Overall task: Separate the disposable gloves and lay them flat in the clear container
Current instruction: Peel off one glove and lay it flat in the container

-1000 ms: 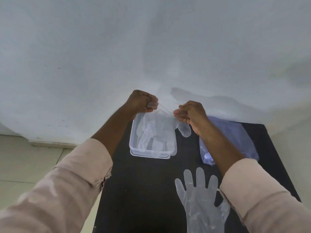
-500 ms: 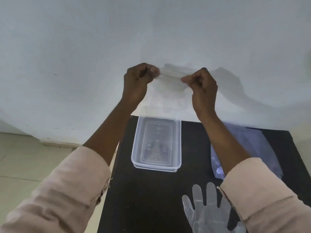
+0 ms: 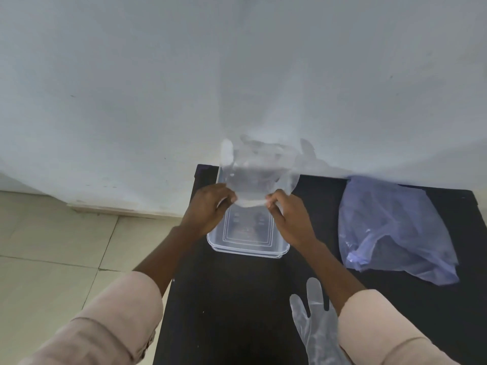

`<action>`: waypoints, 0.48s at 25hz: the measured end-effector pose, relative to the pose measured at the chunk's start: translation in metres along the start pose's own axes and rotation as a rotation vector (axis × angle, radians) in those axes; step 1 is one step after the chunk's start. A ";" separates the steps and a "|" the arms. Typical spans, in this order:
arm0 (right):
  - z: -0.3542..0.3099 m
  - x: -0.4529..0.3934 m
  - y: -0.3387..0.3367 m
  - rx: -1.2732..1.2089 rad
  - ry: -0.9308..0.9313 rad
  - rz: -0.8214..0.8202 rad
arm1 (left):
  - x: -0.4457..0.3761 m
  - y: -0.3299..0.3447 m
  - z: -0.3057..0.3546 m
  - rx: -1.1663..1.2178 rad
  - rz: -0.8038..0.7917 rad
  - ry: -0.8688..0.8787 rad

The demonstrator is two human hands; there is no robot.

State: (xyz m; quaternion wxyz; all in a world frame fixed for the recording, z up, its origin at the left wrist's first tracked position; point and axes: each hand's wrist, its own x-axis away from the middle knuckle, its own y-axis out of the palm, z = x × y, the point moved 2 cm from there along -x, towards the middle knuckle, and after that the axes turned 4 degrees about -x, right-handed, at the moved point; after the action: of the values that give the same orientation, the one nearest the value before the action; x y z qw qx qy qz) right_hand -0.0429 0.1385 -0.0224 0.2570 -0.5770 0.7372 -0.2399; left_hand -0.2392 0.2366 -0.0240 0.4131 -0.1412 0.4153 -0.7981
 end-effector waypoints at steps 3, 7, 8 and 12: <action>0.006 0.009 0.010 0.210 -0.018 -0.081 | 0.012 0.013 -0.006 -0.191 -0.066 0.039; 0.005 0.013 0.011 0.472 -0.049 -0.266 | 0.018 0.023 -0.009 -0.361 -0.157 0.081; 0.004 0.013 0.010 0.521 -0.059 -0.317 | 0.019 0.025 -0.011 -0.383 -0.190 0.082; 0.000 0.014 0.007 0.656 -0.086 -0.532 | 0.019 0.025 -0.014 -0.437 -0.295 0.112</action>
State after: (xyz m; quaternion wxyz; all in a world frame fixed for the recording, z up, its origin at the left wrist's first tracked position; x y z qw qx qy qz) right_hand -0.0507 0.1266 -0.0284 0.3867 -0.6442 0.4356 -0.4957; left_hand -0.2458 0.2215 -0.0543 0.2285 -0.2416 0.5747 -0.7478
